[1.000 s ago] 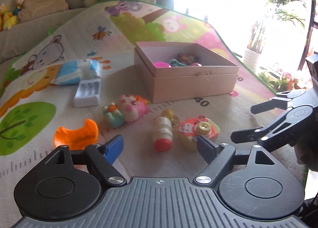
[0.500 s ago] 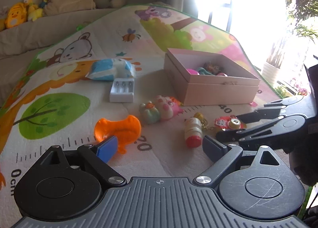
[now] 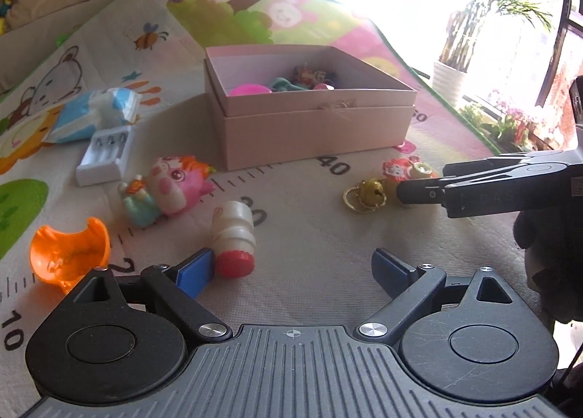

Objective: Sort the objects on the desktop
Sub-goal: 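Close the right gripper on the Hello Kitty toy while the left approaches the white bottle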

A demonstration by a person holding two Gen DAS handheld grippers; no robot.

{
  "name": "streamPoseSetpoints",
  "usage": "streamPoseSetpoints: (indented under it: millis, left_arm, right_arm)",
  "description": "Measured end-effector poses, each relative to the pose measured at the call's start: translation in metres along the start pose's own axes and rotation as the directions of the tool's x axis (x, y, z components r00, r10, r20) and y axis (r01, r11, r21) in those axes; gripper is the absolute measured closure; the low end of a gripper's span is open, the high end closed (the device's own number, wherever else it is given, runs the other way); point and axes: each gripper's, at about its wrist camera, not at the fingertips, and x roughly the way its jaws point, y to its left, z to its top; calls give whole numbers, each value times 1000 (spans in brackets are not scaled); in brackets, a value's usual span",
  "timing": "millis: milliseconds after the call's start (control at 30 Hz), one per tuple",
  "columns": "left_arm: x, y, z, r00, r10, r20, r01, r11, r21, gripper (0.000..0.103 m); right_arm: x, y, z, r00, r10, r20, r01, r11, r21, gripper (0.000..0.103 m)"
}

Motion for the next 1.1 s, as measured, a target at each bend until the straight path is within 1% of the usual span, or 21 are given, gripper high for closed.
streamPoseSetpoints:
  millis: [133, 167, 200, 267, 333, 367, 433, 567, 633, 733, 833, 933, 1067, 1100]
  left_arm:
    - [1, -13, -1, 994, -107, -7, 107, 994, 16, 6]
    - [1, -17, -2, 992, -128, -7, 128, 991, 29, 6]
    - [-1, -20, -3, 991, -135, -4, 135, 990, 49, 6]
    - [-4, -23, -2, 994, -111, 17, 109, 990, 94, 5]
    - [-5, -20, -1, 998, -61, 35, 56, 991, 120, 5]
    - [-5, -16, 1, 999, -30, 40, 25, 992, 120, 5]
    - [-2, -7, 4, 999, 7, 41, -11, 994, 105, 5]
    - [7, 8, 15, 999, 37, 36, -41, 993, 111, 5]
    - [12, 13, 19, 999, 30, 28, -33, 995, 98, 5]
    - [16, 15, 20, 1000, -27, 11, 26, 997, 71, 5]
    - [14, 5, 14, 997, -75, 3, 74, 994, 82, 5]
    - [9, -6, 7, 997, -81, 1, 81, 992, 98, 5]
    - [-2, -10, 4, 992, -124, 11, 122, 988, 97, 5]
    - [-3, -11, 4, 993, -120, 18, 118, 987, 108, 5]
  right_arm:
    - [-1, -5, 0, 1000, 27, 8, -27, 999, 31, 13]
    - [-1, -5, 0, 1000, 24, 11, -25, 999, 42, 9]
    - [-1, -7, 0, 1000, 16, 14, -17, 998, 59, 2]
    - [-1, -12, 1, 1000, 6, 21, -8, 995, 101, 0]
    - [-1, -15, 0, 1000, 8, 22, -10, 992, 122, 0]
    - [-2, -15, -1, 1000, 5, 26, -8, 992, 123, 0]
    - [-2, -13, -1, 999, 8, 32, -11, 994, 113, 0]
    - [-2, -11, -1, 999, 6, 37, -9, 995, 96, 0]
    - [-3, -11, -1, 999, 1, 38, -5, 995, 100, 0]
    - [-3, -12, -2, 999, -3, 42, -1, 994, 107, 0]
    - [-4, -12, -2, 999, -8, 45, 3, 994, 108, 0]
    - [-4, -12, -2, 999, -12, 48, 7, 994, 110, 0]
    - [-4, -13, -2, 999, -16, 51, 10, 993, 114, 0]
    - [-4, -12, -2, 999, -16, 52, 10, 993, 114, 0]
